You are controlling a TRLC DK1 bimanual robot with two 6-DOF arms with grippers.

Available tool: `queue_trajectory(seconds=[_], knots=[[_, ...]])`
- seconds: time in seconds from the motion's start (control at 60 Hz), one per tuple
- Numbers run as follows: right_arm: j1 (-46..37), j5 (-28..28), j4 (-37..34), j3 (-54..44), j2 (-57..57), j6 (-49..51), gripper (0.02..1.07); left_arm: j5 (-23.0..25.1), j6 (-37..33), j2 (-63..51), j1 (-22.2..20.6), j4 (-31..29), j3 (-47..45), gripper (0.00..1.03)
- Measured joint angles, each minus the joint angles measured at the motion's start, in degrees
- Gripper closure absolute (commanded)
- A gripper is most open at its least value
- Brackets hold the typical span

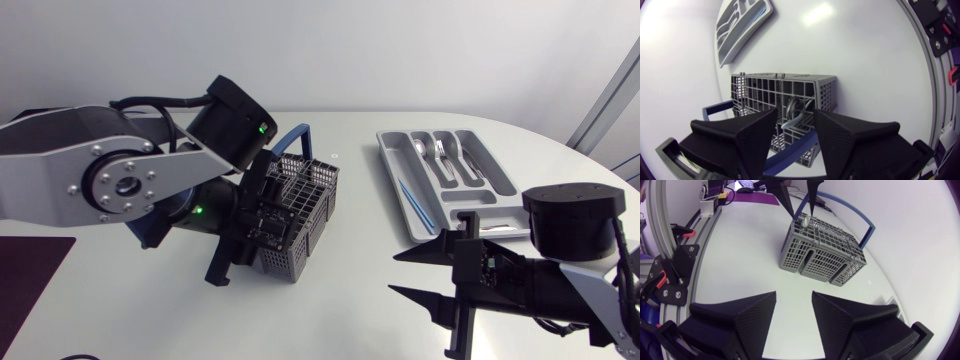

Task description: Unload the cutlery basket into the drawer organizer.

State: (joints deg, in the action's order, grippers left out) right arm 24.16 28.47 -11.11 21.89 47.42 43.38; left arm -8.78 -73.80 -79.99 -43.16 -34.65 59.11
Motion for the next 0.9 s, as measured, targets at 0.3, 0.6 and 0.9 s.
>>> queue_trajectory(seconds=[0.3, 0.6, 0.9], knots=[[-0.48, 0.50, 1.09, 0.00, 1.97, 0.15, 0.53, 0.85, -2.78, -2.89, 1.49, 0.00, 2.86, 0.72], [-1.51, 1.05, 2.34, 0.02, 3.45, 0.63, 0.53, 1.33, -4.72, -4.37, 2.38, 0.02, 3.30, 0.96], [-1.53, 1.38, 2.89, 0.02, 5.44, 0.81, 0.53, 1.95, -5.77, -4.57, 2.54, 0.04, 3.30, 1.00]])
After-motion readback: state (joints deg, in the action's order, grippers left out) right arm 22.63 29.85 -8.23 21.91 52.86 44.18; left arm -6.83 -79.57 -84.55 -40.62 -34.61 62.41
